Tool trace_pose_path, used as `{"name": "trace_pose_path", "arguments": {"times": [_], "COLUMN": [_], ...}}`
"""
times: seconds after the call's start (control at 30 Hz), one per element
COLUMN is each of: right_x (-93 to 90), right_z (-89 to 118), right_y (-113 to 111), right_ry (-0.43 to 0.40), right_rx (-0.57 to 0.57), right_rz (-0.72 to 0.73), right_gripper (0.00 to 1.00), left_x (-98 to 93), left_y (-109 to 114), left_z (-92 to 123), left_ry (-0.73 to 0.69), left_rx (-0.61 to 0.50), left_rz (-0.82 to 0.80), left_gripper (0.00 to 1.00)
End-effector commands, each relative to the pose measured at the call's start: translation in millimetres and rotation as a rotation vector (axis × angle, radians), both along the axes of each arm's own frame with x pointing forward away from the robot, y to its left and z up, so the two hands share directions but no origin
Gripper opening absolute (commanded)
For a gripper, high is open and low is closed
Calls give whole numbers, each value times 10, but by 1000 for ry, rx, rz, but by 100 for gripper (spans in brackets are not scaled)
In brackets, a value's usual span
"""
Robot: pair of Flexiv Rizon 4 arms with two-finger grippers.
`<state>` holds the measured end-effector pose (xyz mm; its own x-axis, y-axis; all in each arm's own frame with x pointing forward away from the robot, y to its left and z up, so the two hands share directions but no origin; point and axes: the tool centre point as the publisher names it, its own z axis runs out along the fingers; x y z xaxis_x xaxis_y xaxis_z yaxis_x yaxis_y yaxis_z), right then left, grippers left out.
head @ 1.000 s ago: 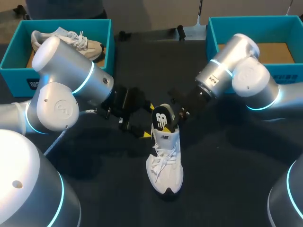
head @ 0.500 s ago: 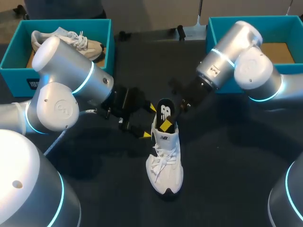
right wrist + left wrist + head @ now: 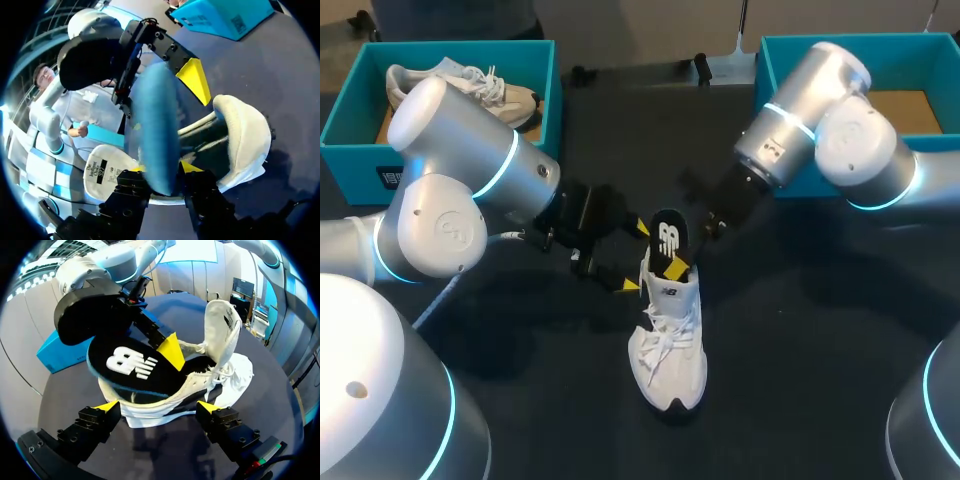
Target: Take the shoe out of the shoebox, open the shoe tongue, remove and reinsert the insole, then place the shoe into the shoebox
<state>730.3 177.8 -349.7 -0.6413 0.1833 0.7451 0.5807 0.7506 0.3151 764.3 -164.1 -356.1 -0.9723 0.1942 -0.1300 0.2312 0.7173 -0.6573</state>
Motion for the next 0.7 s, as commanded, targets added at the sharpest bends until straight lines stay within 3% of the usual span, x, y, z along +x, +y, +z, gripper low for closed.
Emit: {"name": "trace_pose_path", "arguments": {"times": [0.03,0.23,0.33,0.37,0.7], "right_x": [-41,-59,-62,-58,-1], "right_z": [-68,-122,-130,-118,-39], "right_y": [42,32,26,21,34], "right_ry": [-17,-15,-11,-10,55], "right_rx": [-28,-52,-55,-54,-26], "right_rz": [6,12,9,7,49], "right_gripper": [32,29,15,0,0], "left_x": [-8,-8,-8,-8,-8], "left_y": [1,1,1,1,1], "left_z": [0,0,0,0,0], "left_ry": [-2,-2,-2,-2,-2], "left_rx": [2,2,2,2,2], "left_rz": [1,1,1,1,1], "left_gripper": [100,100,100,100,100]}}
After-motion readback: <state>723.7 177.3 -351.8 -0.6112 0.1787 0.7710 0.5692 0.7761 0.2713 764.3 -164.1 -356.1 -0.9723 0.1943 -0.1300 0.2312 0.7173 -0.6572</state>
